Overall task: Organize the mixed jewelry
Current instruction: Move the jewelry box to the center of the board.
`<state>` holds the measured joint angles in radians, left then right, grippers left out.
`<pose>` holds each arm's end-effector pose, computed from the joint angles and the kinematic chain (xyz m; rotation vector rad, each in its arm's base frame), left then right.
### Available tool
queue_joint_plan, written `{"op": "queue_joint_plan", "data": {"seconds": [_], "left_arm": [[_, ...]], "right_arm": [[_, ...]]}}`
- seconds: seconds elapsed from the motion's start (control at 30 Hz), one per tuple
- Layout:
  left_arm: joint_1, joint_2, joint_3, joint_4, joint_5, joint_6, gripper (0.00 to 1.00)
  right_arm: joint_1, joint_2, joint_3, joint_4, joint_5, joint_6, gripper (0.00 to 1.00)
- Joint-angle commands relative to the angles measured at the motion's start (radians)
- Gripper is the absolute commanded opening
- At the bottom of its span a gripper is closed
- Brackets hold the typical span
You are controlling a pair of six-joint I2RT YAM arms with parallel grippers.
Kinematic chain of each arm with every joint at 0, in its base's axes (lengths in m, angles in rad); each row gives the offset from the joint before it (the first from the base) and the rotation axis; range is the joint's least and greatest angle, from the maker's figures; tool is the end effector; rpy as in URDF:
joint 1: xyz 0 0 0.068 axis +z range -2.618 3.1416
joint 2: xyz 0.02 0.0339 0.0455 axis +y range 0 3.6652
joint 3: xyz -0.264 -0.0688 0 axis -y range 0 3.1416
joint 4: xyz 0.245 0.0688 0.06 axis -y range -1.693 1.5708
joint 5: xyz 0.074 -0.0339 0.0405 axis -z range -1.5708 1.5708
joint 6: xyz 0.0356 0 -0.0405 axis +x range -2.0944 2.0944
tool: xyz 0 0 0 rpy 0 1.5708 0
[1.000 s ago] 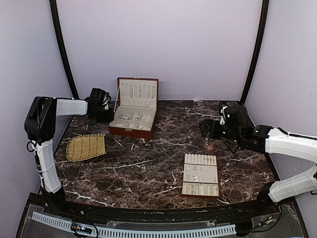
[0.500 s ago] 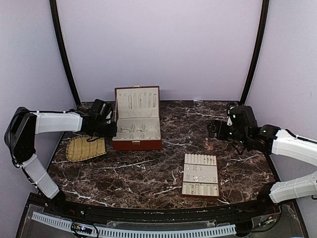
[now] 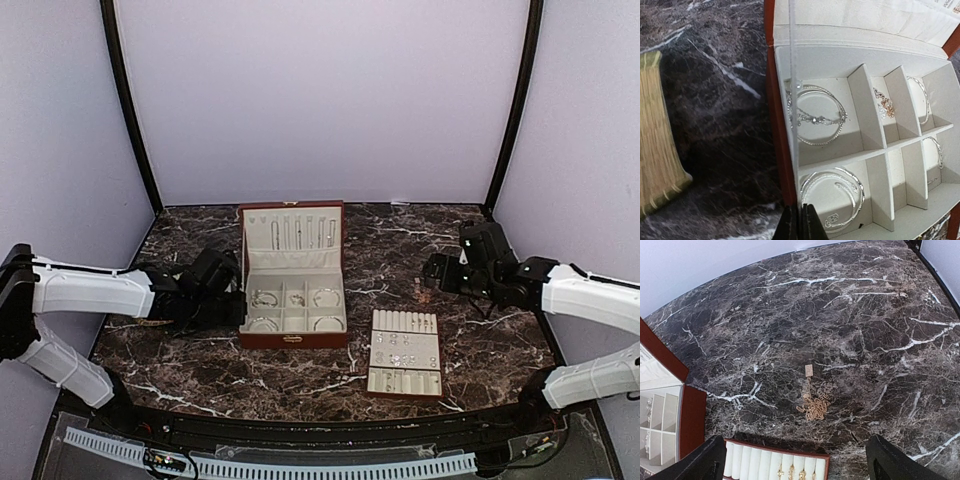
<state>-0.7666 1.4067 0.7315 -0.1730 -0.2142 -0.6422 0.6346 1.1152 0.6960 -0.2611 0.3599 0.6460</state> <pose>0.2052 -0.1871 0.1861 0.0525 2.4310 -0.3955 0.1971 0.1295 0.2381 0.2044 2.2080 0.3075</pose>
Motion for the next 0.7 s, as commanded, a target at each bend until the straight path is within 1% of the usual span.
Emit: {"op": "queue_joint_plan", "data": {"seconds": [0.0, 0.1, 0.13, 0.17, 0.27, 0.37, 0.43, 0.57, 0.6, 0.67], "left_arm": [[-0.118, -0.039, -0.041, -0.039, 0.001, -0.149, 0.0], [-0.173, -0.049, -0.036, -0.082, -0.037, -0.188, 0.0], [-0.182, -0.054, -0.035, -0.091, -0.043, -0.196, 0.01], [-0.187, -0.058, -0.036, -0.096, -0.042, -0.203, 0.07], [-0.189, -0.08, -0.039, -0.087, -0.039, -0.196, 0.31], [-0.189, -0.109, -0.021, -0.102, -0.055, -0.157, 0.5], [-0.189, -0.13, 0.006, -0.149, -0.071, -0.116, 0.6], [-0.182, -0.212, 0.072, -0.281, -0.149, -0.016, 0.81], [-0.168, -0.236, 0.085, -0.28, -0.137, 0.035, 0.84], [-0.11, -0.27, 0.119, -0.277, -0.08, 0.135, 0.85]], "right_arm": [[-0.013, 0.009, -0.033, -0.021, -0.023, 0.031, 0.98], [-0.017, 0.012, -0.049, -0.043, -0.027, 0.044, 0.96], [-0.02, 0.017, -0.054, -0.046, -0.03, 0.046, 0.94], [-0.023, 0.023, -0.061, -0.047, -0.034, 0.049, 0.92], [-0.038, 0.052, -0.077, -0.029, -0.053, 0.048, 0.85], [-0.059, 0.104, -0.076, -0.005, -0.075, 0.038, 0.77], [-0.067, 0.146, -0.063, 0.01, -0.086, 0.025, 0.72], [-0.082, 0.24, -0.017, 0.028, -0.089, -0.019, 0.64], [-0.087, 0.265, -0.004, 0.033, -0.089, -0.032, 0.62], [-0.099, 0.317, 0.026, 0.041, -0.095, -0.056, 0.57]]}}
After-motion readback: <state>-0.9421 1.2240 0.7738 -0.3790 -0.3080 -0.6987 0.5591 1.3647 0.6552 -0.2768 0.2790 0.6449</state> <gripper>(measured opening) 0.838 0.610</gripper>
